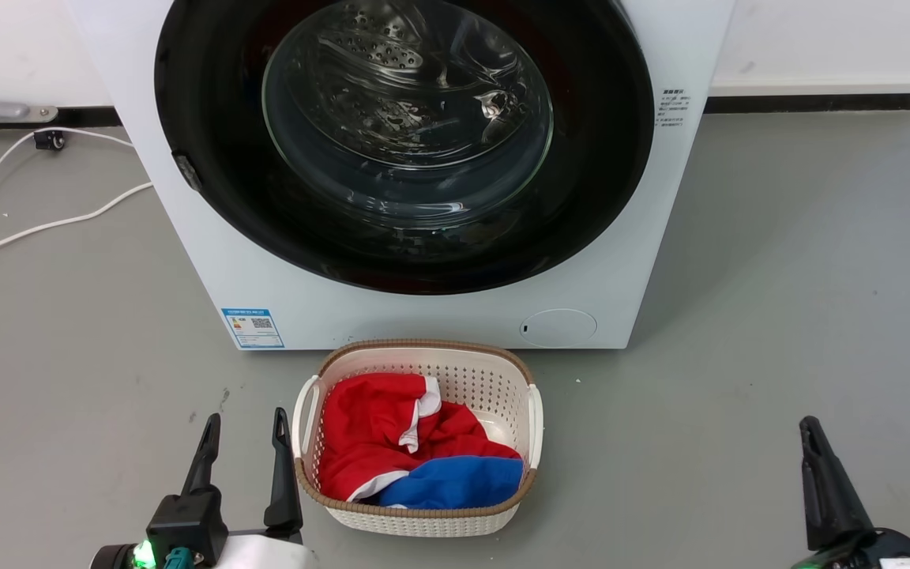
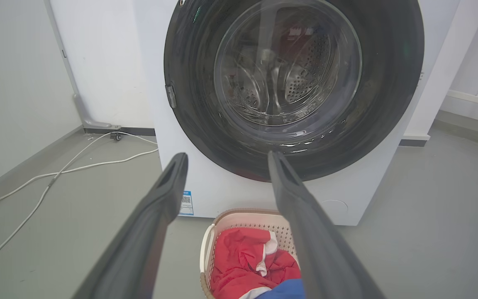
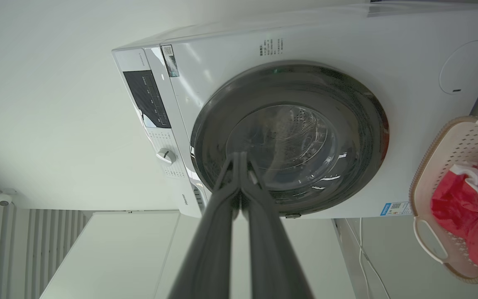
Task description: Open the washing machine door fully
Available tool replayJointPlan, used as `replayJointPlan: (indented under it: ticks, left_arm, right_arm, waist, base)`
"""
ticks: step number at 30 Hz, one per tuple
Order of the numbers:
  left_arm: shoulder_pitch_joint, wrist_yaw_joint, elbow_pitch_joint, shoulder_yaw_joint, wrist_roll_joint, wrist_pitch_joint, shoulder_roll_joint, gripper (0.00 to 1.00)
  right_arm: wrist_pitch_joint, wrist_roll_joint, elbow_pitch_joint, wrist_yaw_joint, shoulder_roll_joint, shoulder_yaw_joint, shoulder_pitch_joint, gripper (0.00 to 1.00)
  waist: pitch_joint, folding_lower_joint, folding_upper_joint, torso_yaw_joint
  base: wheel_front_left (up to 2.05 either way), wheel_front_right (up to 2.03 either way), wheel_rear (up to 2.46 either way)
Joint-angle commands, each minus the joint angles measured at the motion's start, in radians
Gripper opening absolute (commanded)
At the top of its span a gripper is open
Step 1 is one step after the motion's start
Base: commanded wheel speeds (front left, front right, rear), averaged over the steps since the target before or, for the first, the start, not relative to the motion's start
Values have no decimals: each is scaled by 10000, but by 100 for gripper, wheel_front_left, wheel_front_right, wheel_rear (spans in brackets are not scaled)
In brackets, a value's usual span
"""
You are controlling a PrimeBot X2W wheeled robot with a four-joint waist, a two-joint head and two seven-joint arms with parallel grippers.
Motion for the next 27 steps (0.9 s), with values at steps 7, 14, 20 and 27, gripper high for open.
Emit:
replayJointPlan:
  ticks: [7,14,20,27]
  left_arm:
    - [-210,119,-189,10,275,-28,-3,100]
    - [-735,56,-407,45,539,-28,-4,100]
    - [-1366,-7,-614,22,622,-28,-4,100]
    - [-2161,-33,-779,-259,540,-28,-4,100]
  right_arm:
    - [1013,-8,508,2,17,-1104,-777,0]
    - [1576,-259,1320,2,-564,-2238,-2715,0]
    - [2170,-250,2135,2,-1409,-2927,-4806,0]
    - [2963,-630,3500,2,-2558,-2803,-7358,0]
  waist:
    - [469,-1,0,95]
    - [1403,-1,0,271]
    - [2378,-1,0,486]
    - [3473,-1,0,836]
  base:
    - [0,0,0]
    - [0,0,0]
    - [0,0,0]
    - [0,0,0]
